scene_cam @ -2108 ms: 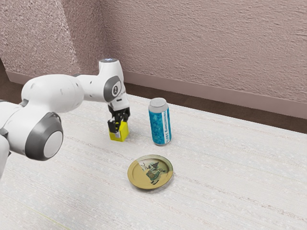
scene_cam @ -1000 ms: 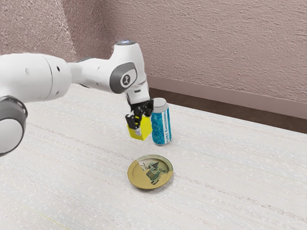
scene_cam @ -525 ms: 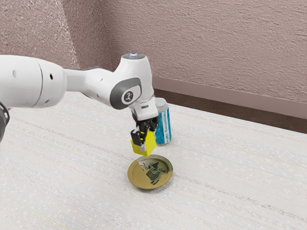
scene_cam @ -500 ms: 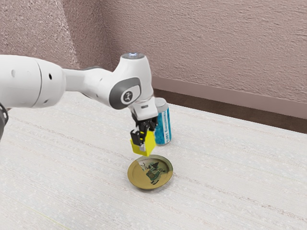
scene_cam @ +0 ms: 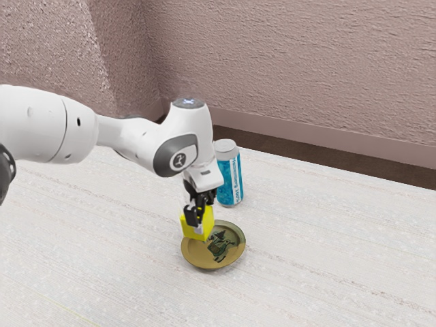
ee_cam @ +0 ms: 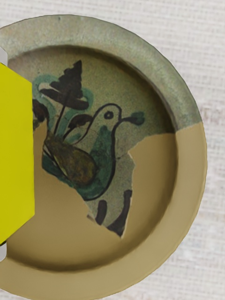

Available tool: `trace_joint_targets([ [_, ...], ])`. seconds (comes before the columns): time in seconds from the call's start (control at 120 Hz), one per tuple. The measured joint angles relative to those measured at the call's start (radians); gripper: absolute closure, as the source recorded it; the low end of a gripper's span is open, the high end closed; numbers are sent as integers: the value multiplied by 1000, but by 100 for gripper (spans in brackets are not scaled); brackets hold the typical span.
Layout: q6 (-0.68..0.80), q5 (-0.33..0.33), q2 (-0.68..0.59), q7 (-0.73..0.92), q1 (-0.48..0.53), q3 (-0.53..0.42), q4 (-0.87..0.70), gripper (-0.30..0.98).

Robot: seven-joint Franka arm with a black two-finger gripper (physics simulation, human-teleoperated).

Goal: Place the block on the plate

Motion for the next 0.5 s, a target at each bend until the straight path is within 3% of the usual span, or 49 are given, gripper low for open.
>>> trace_joint_targets([
  [0.158, 18, 2, 25, -25, -2, 0, 5, 32],
  [0.5, 24, 30, 26, -61, -4, -1, 7, 8],
])
